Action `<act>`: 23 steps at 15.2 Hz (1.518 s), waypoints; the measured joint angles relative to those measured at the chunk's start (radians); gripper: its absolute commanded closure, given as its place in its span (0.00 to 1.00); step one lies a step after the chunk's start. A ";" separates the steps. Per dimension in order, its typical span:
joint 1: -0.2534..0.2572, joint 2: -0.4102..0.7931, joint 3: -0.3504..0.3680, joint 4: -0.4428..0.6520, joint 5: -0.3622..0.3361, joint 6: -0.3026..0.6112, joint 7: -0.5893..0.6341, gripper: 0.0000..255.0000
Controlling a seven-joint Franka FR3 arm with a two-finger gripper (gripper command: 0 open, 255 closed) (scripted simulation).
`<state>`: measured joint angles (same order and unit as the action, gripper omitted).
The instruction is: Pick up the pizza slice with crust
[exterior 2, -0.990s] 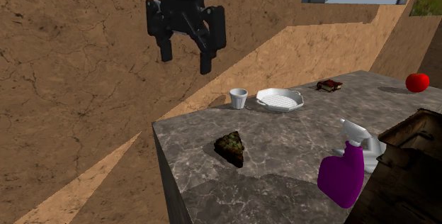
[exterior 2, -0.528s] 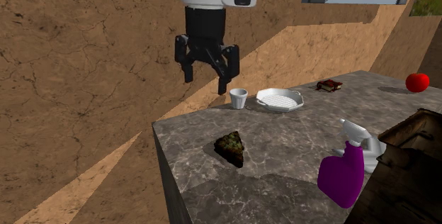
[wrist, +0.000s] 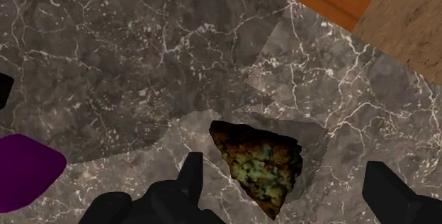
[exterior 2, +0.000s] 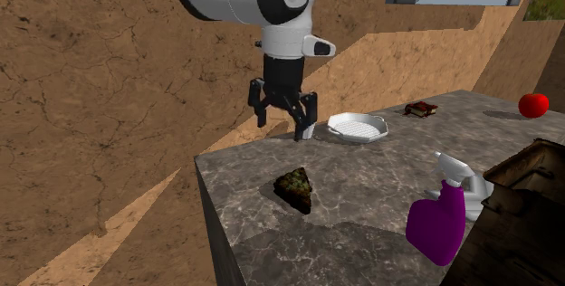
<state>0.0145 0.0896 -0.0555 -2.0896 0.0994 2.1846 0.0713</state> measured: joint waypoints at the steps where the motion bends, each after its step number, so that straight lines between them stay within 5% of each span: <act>1: 0.001 0.037 0.001 0.024 0.002 0.009 -0.001 0.00; 11: -0.004 0.427 0.013 0.339 0.021 0.046 -0.011 0.00; 20: -0.014 0.864 0.022 0.860 0.017 -0.072 0.004 0.00; 23: -0.013 0.923 0.024 0.909 0.018 -0.066 0.005 0.00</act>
<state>0.0011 1.0127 -0.0318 -1.1806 0.1172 2.1188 0.0764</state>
